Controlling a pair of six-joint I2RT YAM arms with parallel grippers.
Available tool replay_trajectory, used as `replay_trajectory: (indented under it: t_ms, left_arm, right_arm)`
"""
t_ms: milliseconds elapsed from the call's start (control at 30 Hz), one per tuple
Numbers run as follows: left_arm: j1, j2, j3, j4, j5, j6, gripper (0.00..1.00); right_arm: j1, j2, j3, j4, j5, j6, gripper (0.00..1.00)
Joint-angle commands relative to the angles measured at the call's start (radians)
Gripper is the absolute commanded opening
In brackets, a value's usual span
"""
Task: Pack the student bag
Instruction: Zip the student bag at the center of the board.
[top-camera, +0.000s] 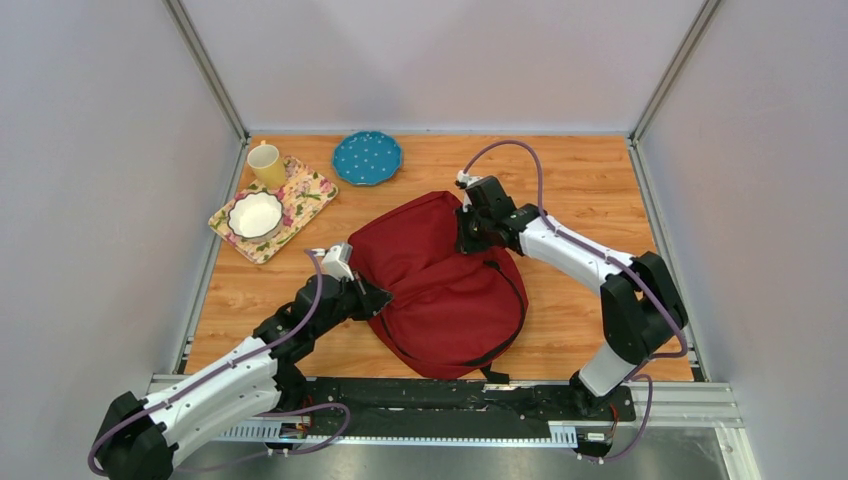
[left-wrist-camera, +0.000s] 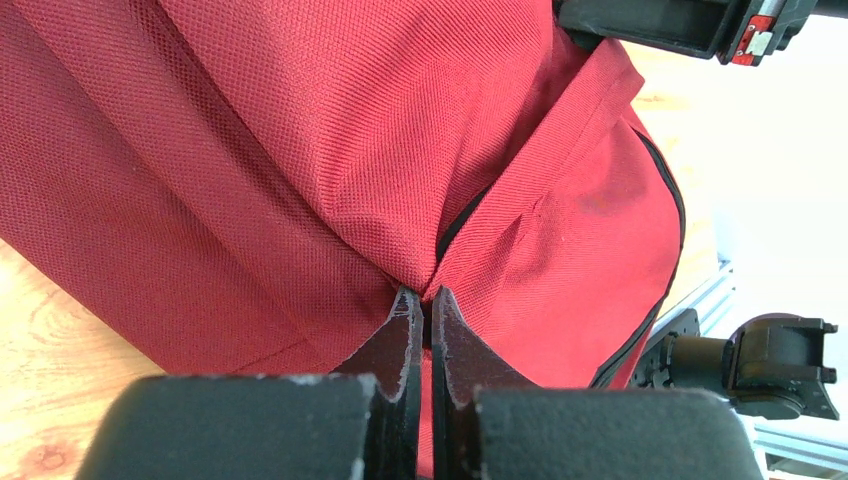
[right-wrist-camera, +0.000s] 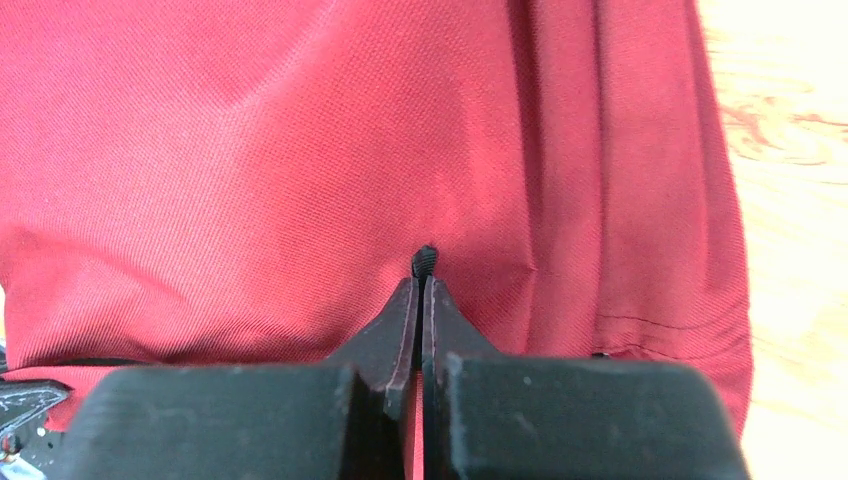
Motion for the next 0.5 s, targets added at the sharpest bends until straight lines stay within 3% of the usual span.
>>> replay_trajectory:
  t_ms: [0,200,467]
  left_arm:
    - [0.002,-0.022,-0.003,0.008,0.027,0.017,0.00]
    - [0.000,-0.060,-0.006,-0.029,-0.001,0.025,0.00]
    - [0.000,-0.053,-0.001,-0.035,-0.007,0.036,0.00]
  right_arm:
    - [-0.001,-0.069,-0.001,0.013,0.148,0.024,0.00]
    - [-0.088,-0.093,-0.023,0.007,0.248,0.074,0.00]
    - [-0.114,-0.175,-0.086,0.045,0.182,0.072,0.00]
